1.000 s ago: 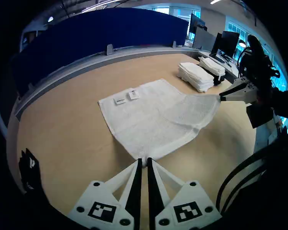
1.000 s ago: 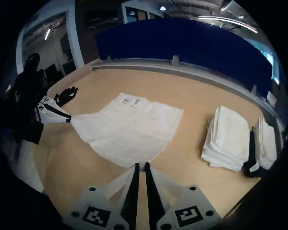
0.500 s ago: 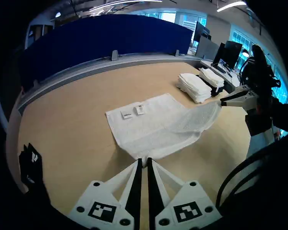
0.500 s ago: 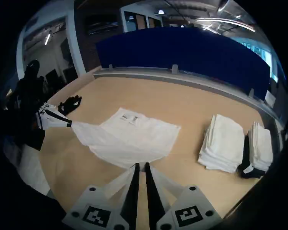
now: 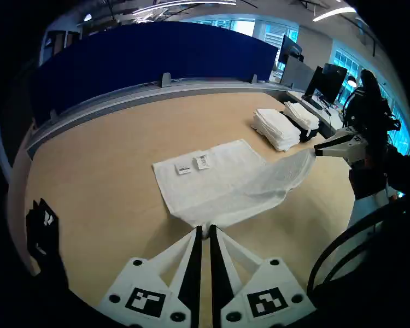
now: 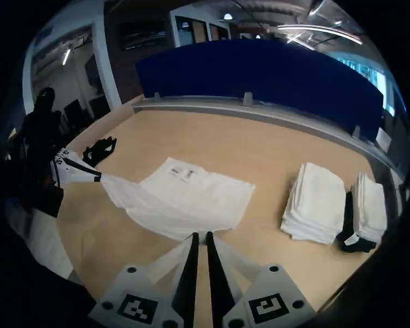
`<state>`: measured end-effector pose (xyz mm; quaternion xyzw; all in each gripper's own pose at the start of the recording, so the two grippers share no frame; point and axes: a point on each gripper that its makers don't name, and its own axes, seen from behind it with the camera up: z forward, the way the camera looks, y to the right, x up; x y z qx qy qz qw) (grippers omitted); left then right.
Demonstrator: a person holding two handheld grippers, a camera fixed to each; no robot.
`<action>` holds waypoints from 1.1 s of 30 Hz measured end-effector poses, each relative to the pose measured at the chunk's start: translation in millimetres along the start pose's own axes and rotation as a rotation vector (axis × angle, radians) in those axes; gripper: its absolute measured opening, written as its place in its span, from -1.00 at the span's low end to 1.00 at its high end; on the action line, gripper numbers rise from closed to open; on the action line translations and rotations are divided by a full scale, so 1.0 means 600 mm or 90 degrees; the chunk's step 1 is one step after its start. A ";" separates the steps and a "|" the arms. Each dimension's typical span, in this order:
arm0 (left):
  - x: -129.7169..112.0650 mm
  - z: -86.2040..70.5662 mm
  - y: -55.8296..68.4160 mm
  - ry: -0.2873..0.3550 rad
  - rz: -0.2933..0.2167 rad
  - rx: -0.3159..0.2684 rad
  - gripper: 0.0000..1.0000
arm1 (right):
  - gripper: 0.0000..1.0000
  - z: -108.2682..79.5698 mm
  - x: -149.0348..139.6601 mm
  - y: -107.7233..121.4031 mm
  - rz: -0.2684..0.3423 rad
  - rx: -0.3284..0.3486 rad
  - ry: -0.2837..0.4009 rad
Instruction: Fold towel
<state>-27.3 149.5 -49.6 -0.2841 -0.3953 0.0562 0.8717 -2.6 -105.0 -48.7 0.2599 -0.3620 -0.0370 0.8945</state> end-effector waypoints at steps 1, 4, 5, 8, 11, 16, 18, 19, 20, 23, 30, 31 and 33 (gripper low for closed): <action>0.002 0.002 -0.001 0.001 -0.001 0.000 -0.81 | -0.78 0.001 0.001 0.001 0.001 0.000 0.000; 0.008 0.007 -0.006 0.001 -0.003 0.003 -0.81 | -0.78 0.006 0.005 0.006 0.003 -0.002 -0.002; 0.010 0.010 -0.008 0.001 -0.004 0.004 -0.81 | -0.78 0.007 0.006 0.008 0.004 -0.003 -0.004; 0.018 0.017 -0.016 0.002 -0.010 0.008 -0.81 | -0.78 0.014 0.011 0.015 0.004 -0.004 -0.007; 0.028 0.026 -0.024 0.005 -0.020 0.011 -0.81 | -0.78 0.025 0.017 0.023 0.004 -0.006 -0.010; 0.042 0.047 -0.038 0.008 -0.036 0.017 -0.81 | -0.78 0.051 0.032 0.041 0.003 -0.010 -0.014; 0.048 0.057 -0.046 0.008 -0.040 0.020 -0.81 | -0.78 0.062 0.038 0.049 0.002 -0.011 -0.016; 0.051 0.063 -0.051 0.008 -0.040 0.022 -0.81 | -0.78 0.068 0.040 0.053 0.001 -0.012 -0.018; 0.054 0.069 -0.055 0.008 -0.040 0.023 -0.81 | -0.78 0.074 0.042 0.057 0.001 -0.013 -0.020; 0.065 0.089 -0.069 0.008 -0.037 0.030 -0.81 | -0.78 0.092 0.049 0.069 0.000 -0.016 -0.023; 0.086 0.142 -0.098 0.004 -0.028 0.040 -0.81 | -0.78 0.130 0.058 0.100 0.004 -0.029 -0.036; 0.086 0.150 -0.101 0.000 -0.029 0.040 -0.81 | -0.78 0.135 0.057 0.103 0.007 -0.030 -0.038; 0.084 0.167 -0.107 -0.008 -0.030 0.041 -0.81 | -0.78 0.145 0.054 0.109 0.013 -0.032 -0.044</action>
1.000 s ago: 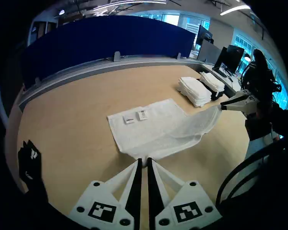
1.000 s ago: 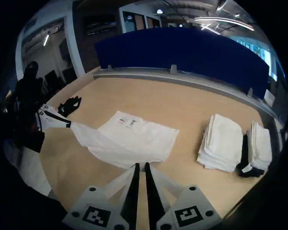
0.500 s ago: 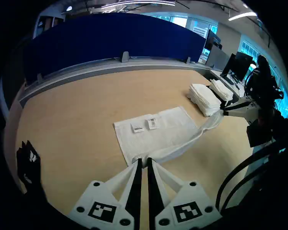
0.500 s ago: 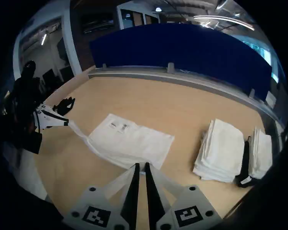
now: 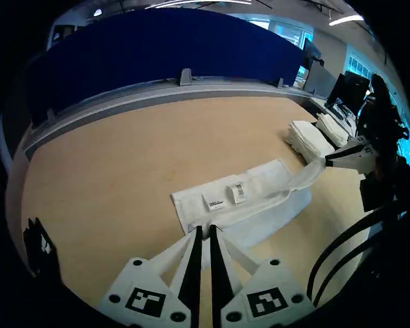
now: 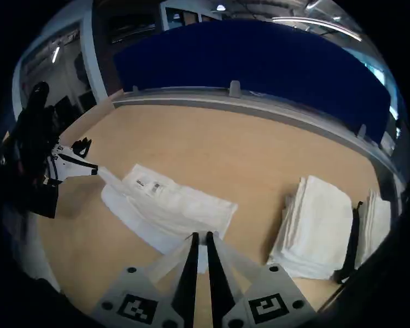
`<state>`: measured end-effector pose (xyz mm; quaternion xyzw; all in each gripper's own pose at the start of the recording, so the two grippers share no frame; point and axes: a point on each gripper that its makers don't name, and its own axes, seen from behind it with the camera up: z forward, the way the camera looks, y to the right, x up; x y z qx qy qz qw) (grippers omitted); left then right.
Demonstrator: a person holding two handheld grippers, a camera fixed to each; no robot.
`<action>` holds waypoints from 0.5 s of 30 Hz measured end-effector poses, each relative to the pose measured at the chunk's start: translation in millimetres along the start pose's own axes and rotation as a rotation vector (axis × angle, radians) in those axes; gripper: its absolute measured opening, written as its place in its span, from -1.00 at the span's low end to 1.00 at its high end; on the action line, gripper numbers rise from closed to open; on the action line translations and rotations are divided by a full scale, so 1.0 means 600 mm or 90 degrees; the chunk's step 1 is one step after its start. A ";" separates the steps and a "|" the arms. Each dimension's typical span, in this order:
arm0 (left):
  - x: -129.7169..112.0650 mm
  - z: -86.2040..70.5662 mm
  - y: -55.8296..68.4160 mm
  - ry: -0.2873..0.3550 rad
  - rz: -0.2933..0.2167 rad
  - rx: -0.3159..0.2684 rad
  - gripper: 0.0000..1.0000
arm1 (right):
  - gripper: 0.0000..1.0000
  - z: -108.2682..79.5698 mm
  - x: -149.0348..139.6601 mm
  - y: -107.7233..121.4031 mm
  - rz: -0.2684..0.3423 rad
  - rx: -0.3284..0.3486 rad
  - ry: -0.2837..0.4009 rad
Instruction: Fold towel
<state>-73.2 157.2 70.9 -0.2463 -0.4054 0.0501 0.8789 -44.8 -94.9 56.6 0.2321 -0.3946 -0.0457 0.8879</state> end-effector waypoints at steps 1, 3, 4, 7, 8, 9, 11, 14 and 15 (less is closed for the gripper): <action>-0.002 0.006 -0.002 -0.004 0.000 0.000 -0.81 | -0.78 0.004 -0.002 0.001 0.003 0.000 -0.003; -0.006 0.018 -0.005 -0.011 0.002 0.000 -0.81 | -0.78 0.011 -0.007 0.004 0.009 -0.001 -0.010; -0.009 0.022 -0.005 -0.014 0.004 0.000 -0.81 | -0.78 0.014 -0.010 0.006 0.011 -0.002 -0.013; -0.015 0.031 -0.007 -0.022 0.009 0.000 -0.81 | -0.78 0.024 -0.015 0.011 0.015 -0.005 -0.021; -0.017 0.034 -0.007 -0.024 0.011 -0.001 -0.81 | -0.78 0.027 -0.017 0.013 0.017 -0.006 -0.024; -0.018 0.036 -0.007 -0.026 0.012 0.000 -0.81 | -0.78 0.030 -0.018 0.014 0.018 -0.007 -0.026; -0.020 0.041 -0.011 -0.030 0.013 0.002 -0.81 | -0.78 0.038 -0.019 0.017 0.021 -0.008 -0.032; -0.020 0.048 -0.018 -0.035 0.010 0.007 -0.81 | -0.78 0.052 -0.017 0.021 0.025 -0.013 -0.036; -0.020 0.051 -0.020 -0.038 0.009 0.009 -0.81 | -0.78 0.057 -0.016 0.023 0.026 -0.016 -0.037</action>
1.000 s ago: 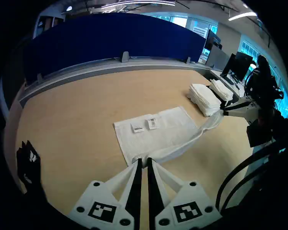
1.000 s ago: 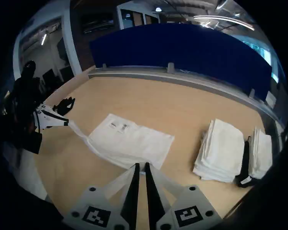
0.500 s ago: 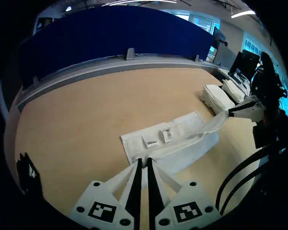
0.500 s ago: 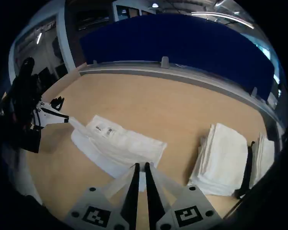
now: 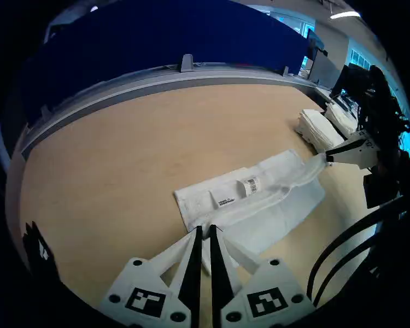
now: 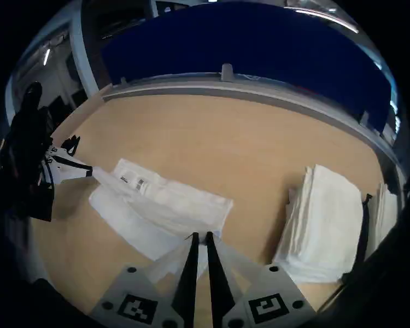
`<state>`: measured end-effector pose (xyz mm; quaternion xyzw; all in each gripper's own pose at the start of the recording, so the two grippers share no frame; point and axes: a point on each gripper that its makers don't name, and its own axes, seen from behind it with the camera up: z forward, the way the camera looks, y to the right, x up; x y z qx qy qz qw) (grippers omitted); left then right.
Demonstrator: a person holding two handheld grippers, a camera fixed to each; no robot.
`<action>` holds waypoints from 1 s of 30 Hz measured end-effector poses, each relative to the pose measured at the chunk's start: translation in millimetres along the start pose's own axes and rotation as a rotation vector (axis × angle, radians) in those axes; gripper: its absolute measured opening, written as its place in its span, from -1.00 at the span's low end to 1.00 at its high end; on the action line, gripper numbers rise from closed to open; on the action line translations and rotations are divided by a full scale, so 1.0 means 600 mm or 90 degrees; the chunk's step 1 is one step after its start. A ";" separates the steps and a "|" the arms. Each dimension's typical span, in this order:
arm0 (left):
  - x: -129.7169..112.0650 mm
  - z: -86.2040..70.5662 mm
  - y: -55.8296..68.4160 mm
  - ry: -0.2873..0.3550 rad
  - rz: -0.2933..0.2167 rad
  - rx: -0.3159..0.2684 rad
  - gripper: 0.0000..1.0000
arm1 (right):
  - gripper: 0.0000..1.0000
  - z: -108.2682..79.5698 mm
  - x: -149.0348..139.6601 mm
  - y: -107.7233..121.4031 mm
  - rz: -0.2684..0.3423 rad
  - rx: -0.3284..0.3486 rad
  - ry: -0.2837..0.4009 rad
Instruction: Fold towel
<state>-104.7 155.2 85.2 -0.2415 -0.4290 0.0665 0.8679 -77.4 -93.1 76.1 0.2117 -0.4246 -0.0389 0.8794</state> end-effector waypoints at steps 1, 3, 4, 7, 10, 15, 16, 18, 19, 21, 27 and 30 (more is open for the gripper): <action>0.000 0.003 -0.002 -0.003 -0.002 0.002 -0.81 | -0.78 0.004 0.002 0.002 0.002 -0.003 0.000; 0.000 0.008 -0.006 -0.008 -0.006 0.005 -0.81 | -0.77 0.012 0.007 0.006 0.008 -0.010 -0.001; -0.001 0.011 -0.008 -0.010 -0.007 0.008 -0.79 | -0.75 0.016 0.008 0.008 0.011 -0.013 0.000; -0.002 0.019 -0.014 -0.015 -0.006 0.019 -0.73 | -0.66 0.025 0.012 0.013 0.018 -0.022 0.000; -0.003 0.024 -0.023 -0.017 -0.001 0.034 -0.31 | -0.34 0.031 0.011 0.015 0.021 -0.028 0.000; -0.001 0.024 -0.037 -0.011 0.000 0.055 0.54 | 0.08 0.034 0.010 0.022 0.017 -0.045 0.006; 0.000 0.022 -0.039 -0.008 -0.003 0.055 0.64 | 0.13 0.034 0.010 0.023 0.016 -0.048 0.009; 0.003 0.018 -0.042 -0.002 -0.010 0.056 0.74 | 0.23 0.033 0.012 0.027 0.015 -0.053 0.015; 0.004 0.016 -0.043 0.000 -0.013 0.056 0.75 | 0.29 0.032 0.011 0.027 0.014 -0.054 0.016; 0.006 0.012 -0.045 0.005 -0.020 0.056 0.83 | 0.42 0.031 0.011 0.028 0.014 -0.054 0.016; 0.008 0.005 -0.045 0.013 -0.029 0.056 0.88 | 0.83 0.030 0.005 0.024 0.013 -0.049 0.016; 0.008 0.003 -0.043 0.014 -0.032 0.054 0.88 | 0.88 0.029 0.004 0.022 0.012 -0.047 0.016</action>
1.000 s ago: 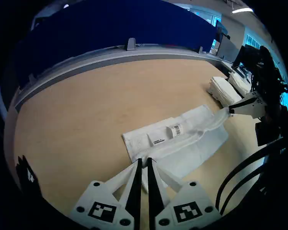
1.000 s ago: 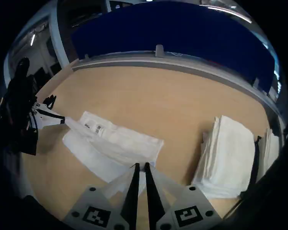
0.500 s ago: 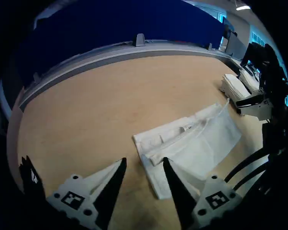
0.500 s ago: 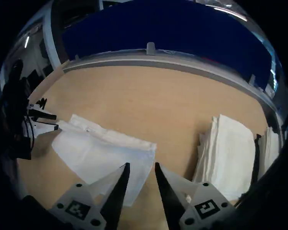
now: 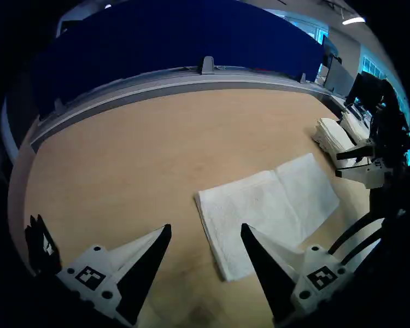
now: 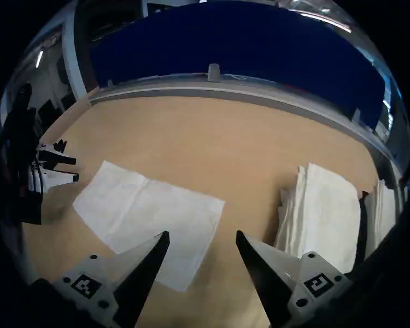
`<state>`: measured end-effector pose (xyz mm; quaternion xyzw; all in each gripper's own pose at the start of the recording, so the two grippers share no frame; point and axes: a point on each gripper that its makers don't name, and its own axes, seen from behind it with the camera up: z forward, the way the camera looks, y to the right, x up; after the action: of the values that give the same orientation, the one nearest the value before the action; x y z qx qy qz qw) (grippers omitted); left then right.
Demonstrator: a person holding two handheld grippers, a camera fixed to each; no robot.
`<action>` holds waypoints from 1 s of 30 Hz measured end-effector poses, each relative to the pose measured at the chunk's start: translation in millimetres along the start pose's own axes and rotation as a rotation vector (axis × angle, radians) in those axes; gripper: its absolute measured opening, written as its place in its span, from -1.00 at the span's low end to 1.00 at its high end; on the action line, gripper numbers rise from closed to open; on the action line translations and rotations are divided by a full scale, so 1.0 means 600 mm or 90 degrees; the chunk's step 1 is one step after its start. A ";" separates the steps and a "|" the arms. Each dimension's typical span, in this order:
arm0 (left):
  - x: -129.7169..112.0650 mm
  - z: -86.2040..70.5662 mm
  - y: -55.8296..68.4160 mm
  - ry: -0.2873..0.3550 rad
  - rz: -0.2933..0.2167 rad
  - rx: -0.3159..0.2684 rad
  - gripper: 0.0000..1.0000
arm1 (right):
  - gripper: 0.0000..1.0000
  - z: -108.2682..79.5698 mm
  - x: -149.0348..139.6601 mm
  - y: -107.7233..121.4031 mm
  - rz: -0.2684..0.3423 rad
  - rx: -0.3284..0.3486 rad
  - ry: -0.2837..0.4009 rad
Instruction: Fold towel
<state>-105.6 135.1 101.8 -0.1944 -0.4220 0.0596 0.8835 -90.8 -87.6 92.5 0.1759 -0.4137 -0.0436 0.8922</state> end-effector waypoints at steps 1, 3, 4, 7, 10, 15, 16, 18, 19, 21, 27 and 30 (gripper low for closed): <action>0.000 -0.001 0.000 0.001 0.000 0.000 0.88 | 0.88 -0.001 0.000 0.000 -0.001 0.000 0.000; 0.000 -0.003 0.000 0.002 -0.001 0.001 0.88 | 0.88 -0.002 -0.001 -0.001 -0.003 0.001 -0.001; 0.000 -0.004 -0.001 0.003 -0.001 0.004 0.88 | 0.88 -0.002 -0.001 -0.001 -0.004 0.001 -0.001; -0.002 -0.011 -0.005 0.008 -0.004 0.011 0.89 | 0.89 -0.005 -0.003 -0.002 -0.006 0.004 -0.002; -0.005 -0.023 -0.010 0.013 -0.012 0.017 0.89 | 0.88 -0.008 -0.007 -0.006 -0.009 0.011 -0.003; -0.017 -0.051 -0.020 0.024 -0.035 0.032 0.88 | 0.88 -0.017 -0.018 -0.017 -0.021 0.025 -0.009; -0.021 -0.058 -0.022 0.027 -0.040 0.036 0.88 | 0.88 -0.018 -0.021 -0.019 -0.024 0.028 -0.011; -0.029 -0.071 -0.028 0.031 -0.049 0.045 0.88 | 0.88 -0.021 -0.028 -0.023 -0.032 0.033 -0.016; -0.034 -0.078 -0.031 0.033 -0.053 0.050 0.88 | 0.89 -0.023 -0.032 -0.025 -0.035 0.037 -0.019; -0.044 -0.093 -0.038 0.038 -0.063 0.062 0.88 | 0.89 -0.027 -0.039 -0.030 -0.042 0.045 -0.025; -0.080 -0.137 -0.057 0.044 -0.098 0.093 0.88 | 0.88 -0.036 -0.057 -0.043 -0.071 0.070 -0.044; -0.099 -0.160 -0.064 0.048 -0.118 0.108 0.88 | 0.88 -0.041 -0.066 -0.048 -0.092 0.082 -0.056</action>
<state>-72.0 55.8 19.8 -0.0815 -0.3983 0.0060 0.9136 -96.3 -98.6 39.0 0.2599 -0.4407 -0.0887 0.8546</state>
